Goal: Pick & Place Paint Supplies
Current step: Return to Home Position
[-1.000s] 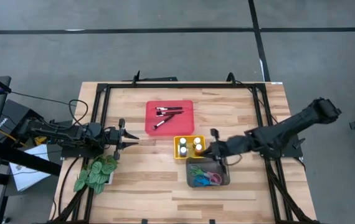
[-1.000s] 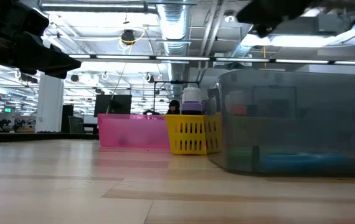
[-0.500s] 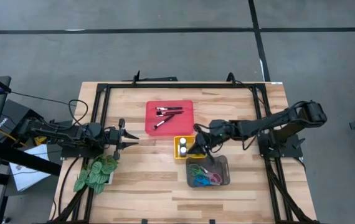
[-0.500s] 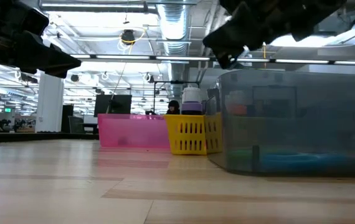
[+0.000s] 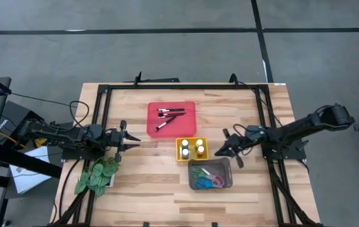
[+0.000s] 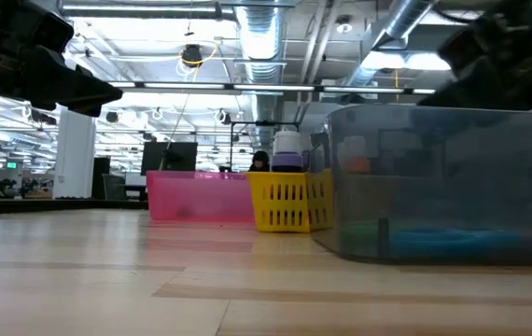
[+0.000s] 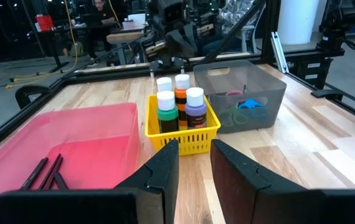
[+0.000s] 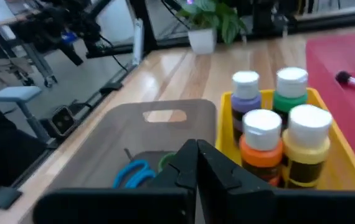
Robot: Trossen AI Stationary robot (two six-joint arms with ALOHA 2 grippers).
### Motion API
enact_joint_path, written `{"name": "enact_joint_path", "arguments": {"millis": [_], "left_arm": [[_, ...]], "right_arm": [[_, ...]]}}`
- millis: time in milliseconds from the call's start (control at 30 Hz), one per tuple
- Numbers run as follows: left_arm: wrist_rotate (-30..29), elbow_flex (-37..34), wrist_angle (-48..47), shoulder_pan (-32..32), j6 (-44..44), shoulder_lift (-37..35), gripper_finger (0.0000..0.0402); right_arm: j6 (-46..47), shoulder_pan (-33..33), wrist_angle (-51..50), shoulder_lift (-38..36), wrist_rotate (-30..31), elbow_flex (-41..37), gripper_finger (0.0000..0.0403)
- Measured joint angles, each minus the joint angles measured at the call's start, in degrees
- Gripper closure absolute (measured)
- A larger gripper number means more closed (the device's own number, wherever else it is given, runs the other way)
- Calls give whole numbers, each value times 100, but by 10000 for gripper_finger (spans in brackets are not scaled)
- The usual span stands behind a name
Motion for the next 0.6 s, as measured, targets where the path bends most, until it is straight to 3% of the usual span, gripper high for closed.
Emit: {"name": "enact_joint_path", "arguments": {"millis": [267,600], "left_arm": [[-19,0,13,0,0,1,316],[-17,0,37,0,-1,1,316]], "right_arm": [[-87,52,32,-1169,155,-747,403],[-637,16,-843,-2281,156,-763,403]]}}
